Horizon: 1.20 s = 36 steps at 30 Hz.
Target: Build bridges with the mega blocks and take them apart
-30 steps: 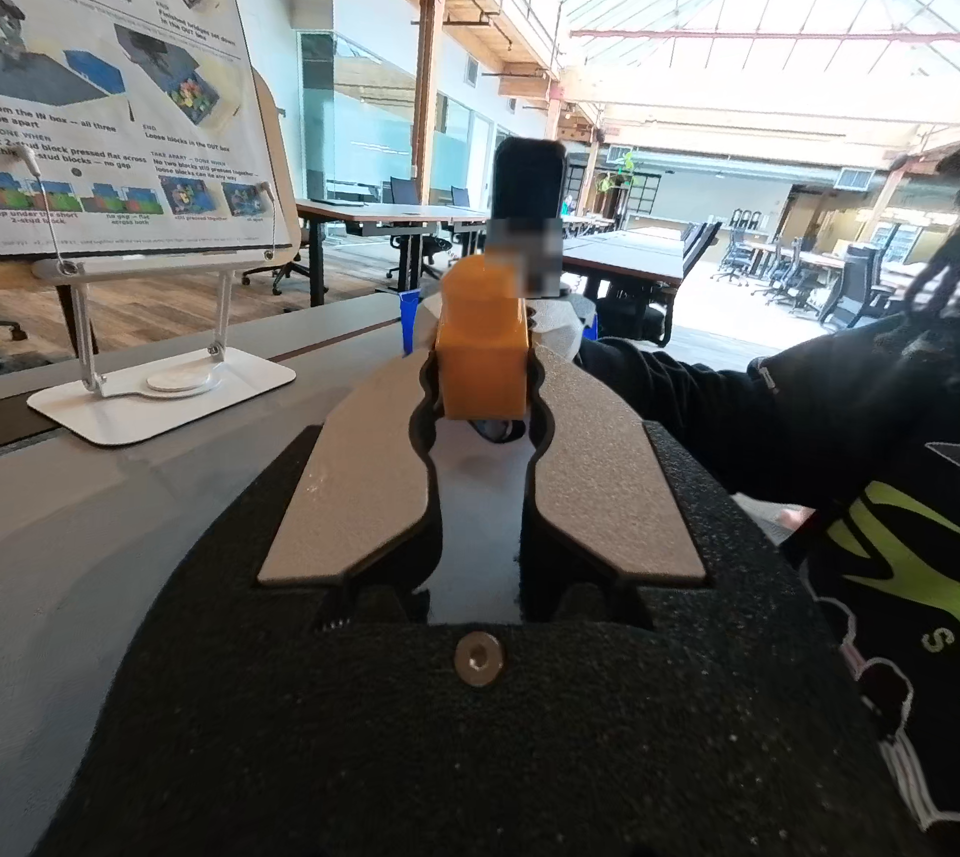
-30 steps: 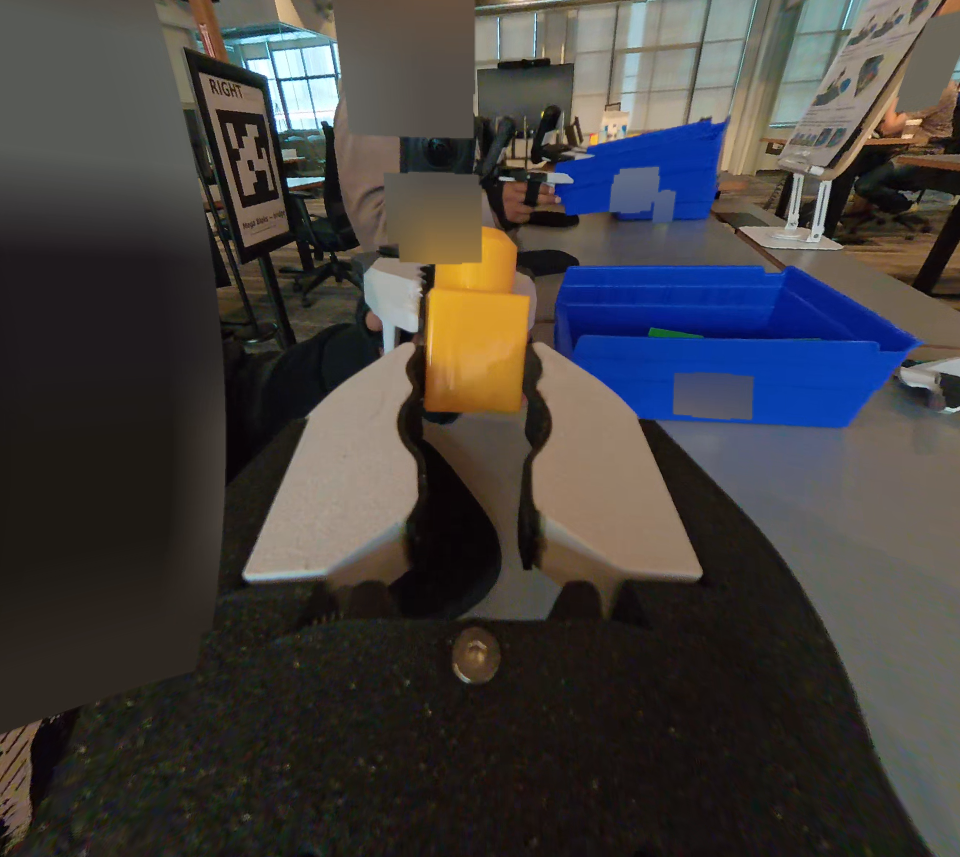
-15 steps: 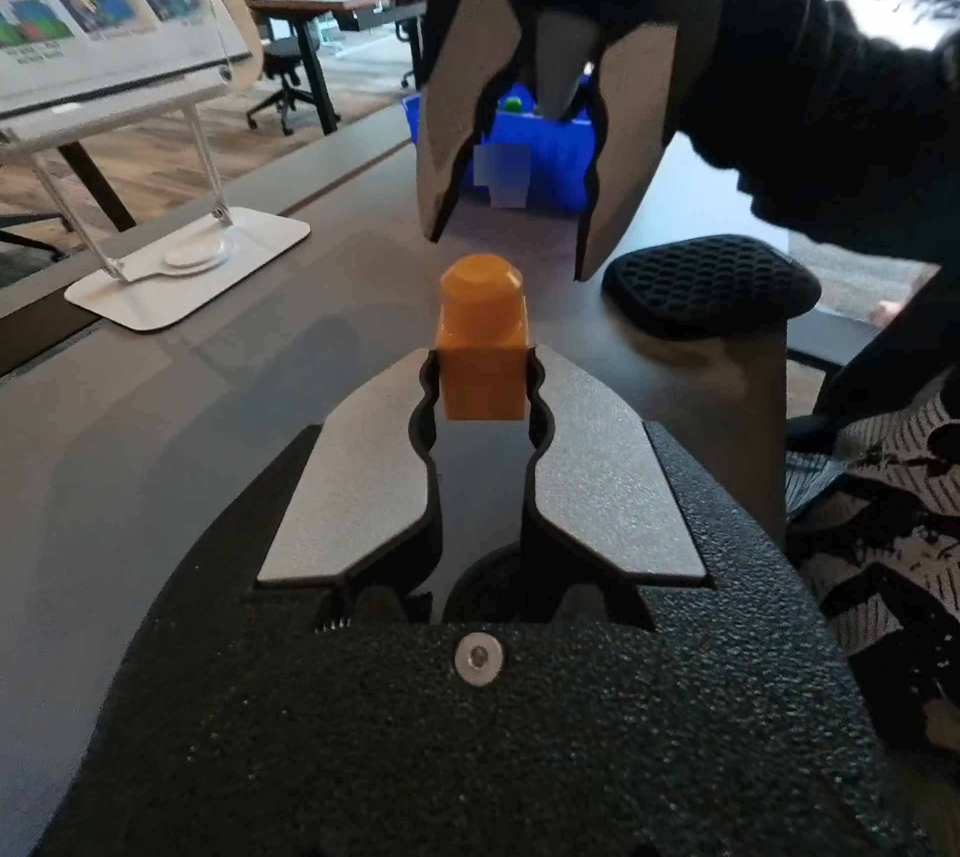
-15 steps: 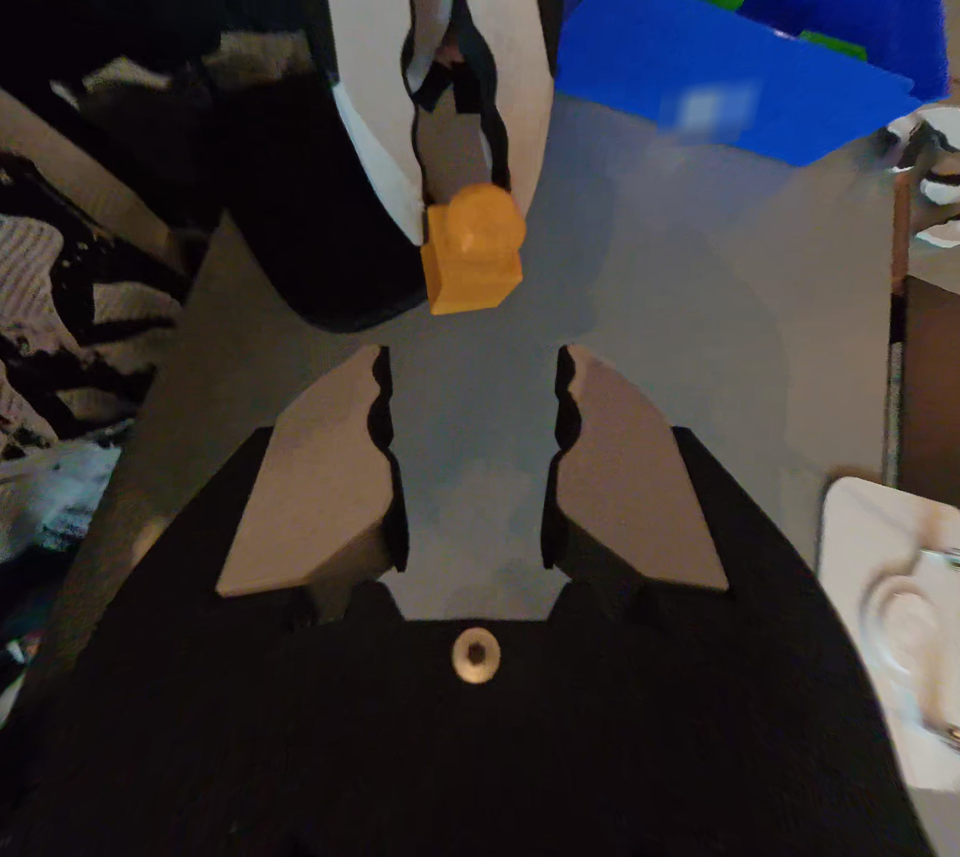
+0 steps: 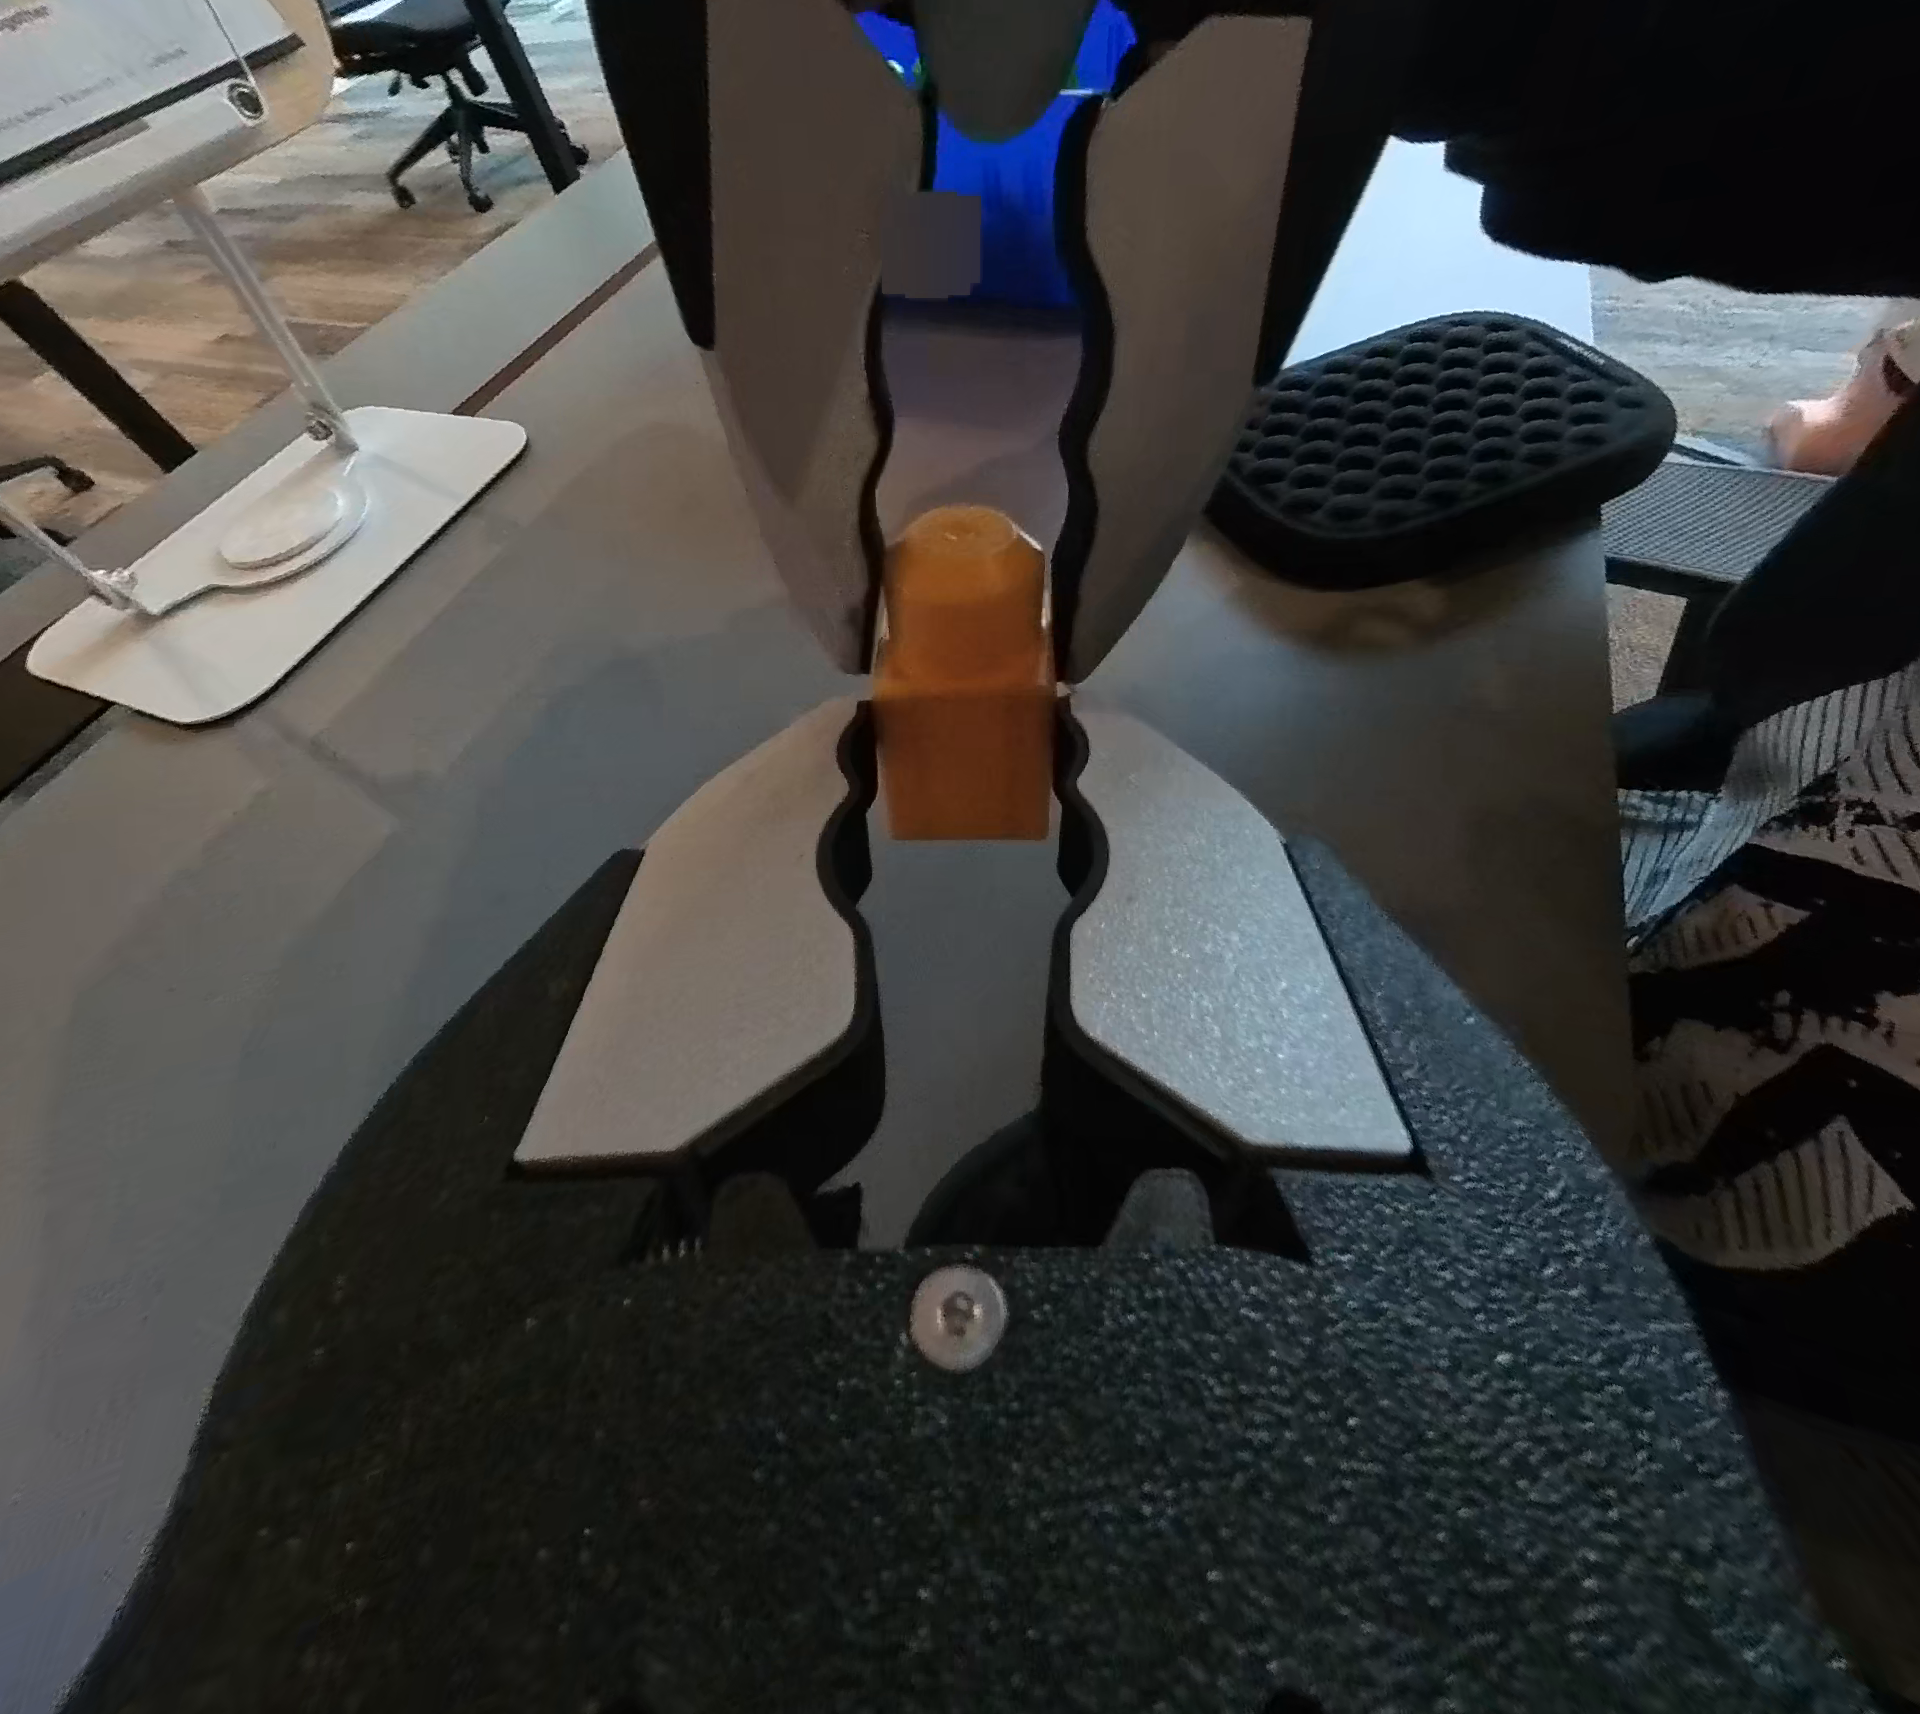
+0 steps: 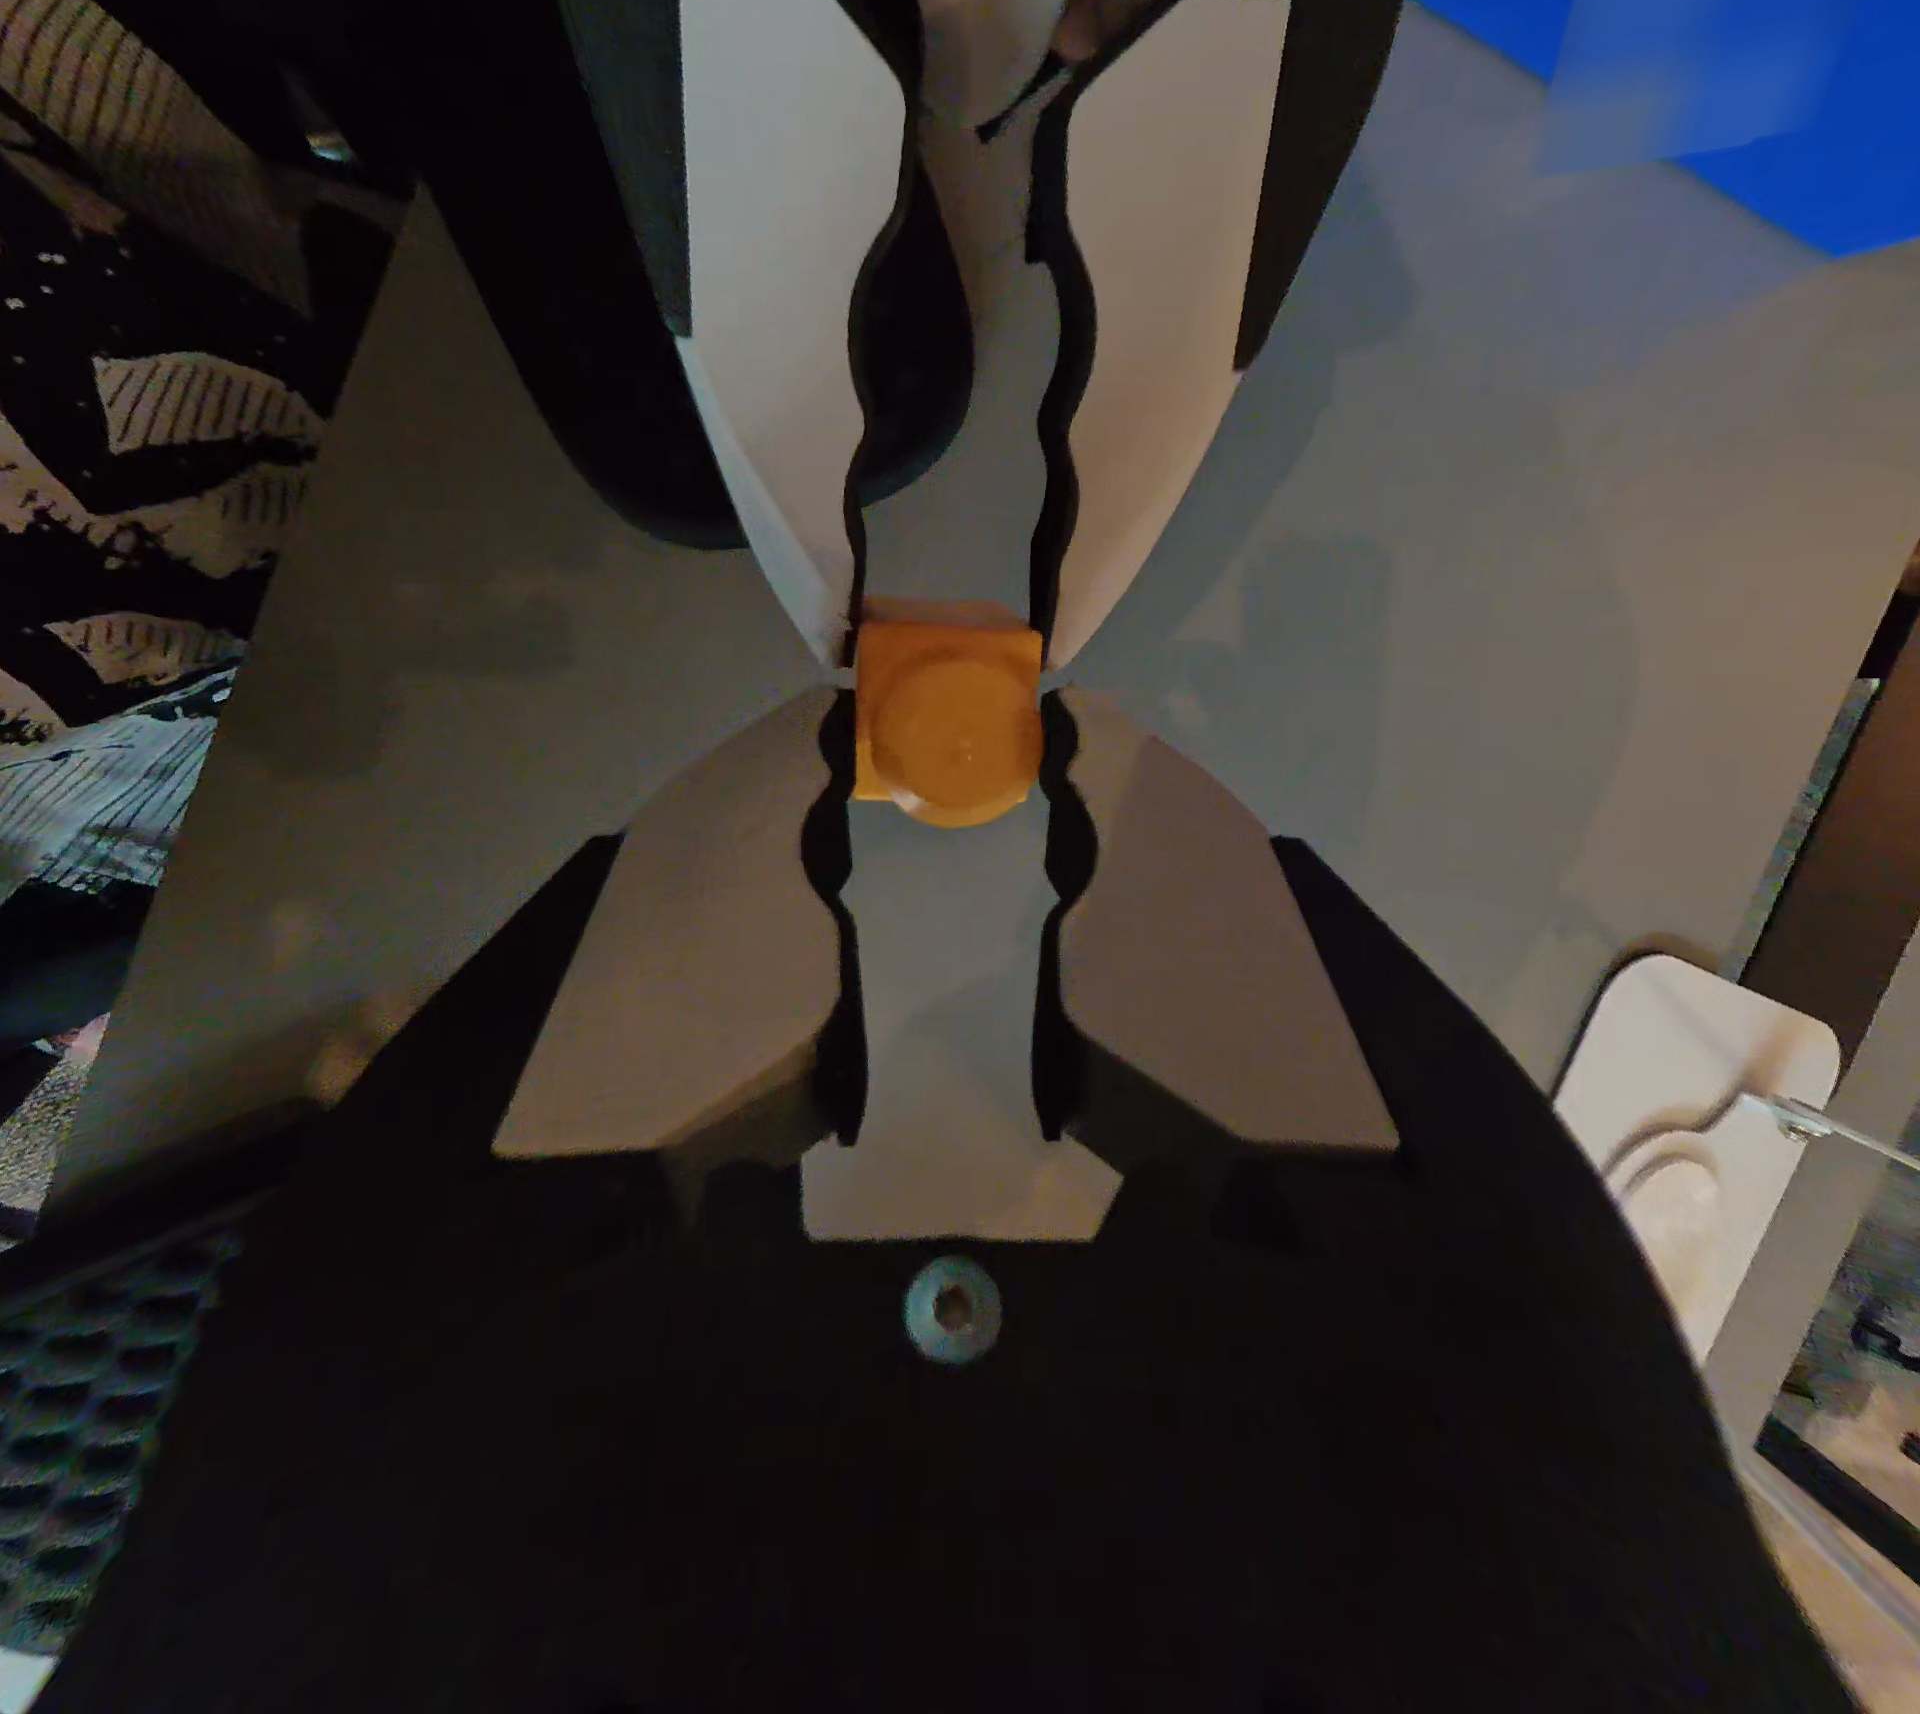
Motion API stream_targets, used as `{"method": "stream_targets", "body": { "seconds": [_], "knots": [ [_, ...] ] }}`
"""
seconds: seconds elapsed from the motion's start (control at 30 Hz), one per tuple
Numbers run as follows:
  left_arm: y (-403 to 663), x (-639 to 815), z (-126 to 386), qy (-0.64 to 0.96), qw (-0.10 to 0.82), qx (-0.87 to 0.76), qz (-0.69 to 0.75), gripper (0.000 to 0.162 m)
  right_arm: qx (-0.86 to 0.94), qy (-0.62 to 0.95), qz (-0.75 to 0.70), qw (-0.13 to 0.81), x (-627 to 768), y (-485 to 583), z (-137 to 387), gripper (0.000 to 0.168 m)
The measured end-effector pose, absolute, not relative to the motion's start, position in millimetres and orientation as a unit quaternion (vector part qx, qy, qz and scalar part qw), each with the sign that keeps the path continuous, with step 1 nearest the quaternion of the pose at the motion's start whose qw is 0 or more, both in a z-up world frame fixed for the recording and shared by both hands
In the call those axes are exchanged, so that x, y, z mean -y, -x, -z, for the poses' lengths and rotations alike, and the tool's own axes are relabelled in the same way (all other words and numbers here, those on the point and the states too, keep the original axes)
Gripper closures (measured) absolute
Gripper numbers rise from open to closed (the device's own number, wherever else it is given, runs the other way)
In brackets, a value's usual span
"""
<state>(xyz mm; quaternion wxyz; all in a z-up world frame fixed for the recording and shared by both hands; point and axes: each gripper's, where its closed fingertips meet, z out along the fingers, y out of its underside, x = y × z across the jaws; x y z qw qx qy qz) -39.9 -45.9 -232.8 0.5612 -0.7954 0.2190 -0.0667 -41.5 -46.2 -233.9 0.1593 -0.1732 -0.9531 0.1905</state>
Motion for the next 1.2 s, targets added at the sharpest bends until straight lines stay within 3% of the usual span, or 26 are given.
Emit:
{"method": "stream_targets", "body": {
  "seconds": [0.13,0.33,0.67,1.2],
  "knots": [
    [39,43,234,0.789,0.570,-0.218,0.067,0.129,0.952,0.189,-0.181,0.156,42,38,236,0.135],
    [67,57,237,0.792,0.587,-0.166,0.017,0.104,0.950,0.246,-0.118,0.150,-5,36,257,0.135],
    [119,127,237,0.797,0.600,-0.062,-0.046,0.105,0.937,0.321,-0.091,0.104,-21,31,313,0.135],
    [140,157,236,0.798,0.597,-0.031,-0.077,0.108,0.929,0.341,-0.108,0.099,-21,25,326,0.135]
  ]
}}
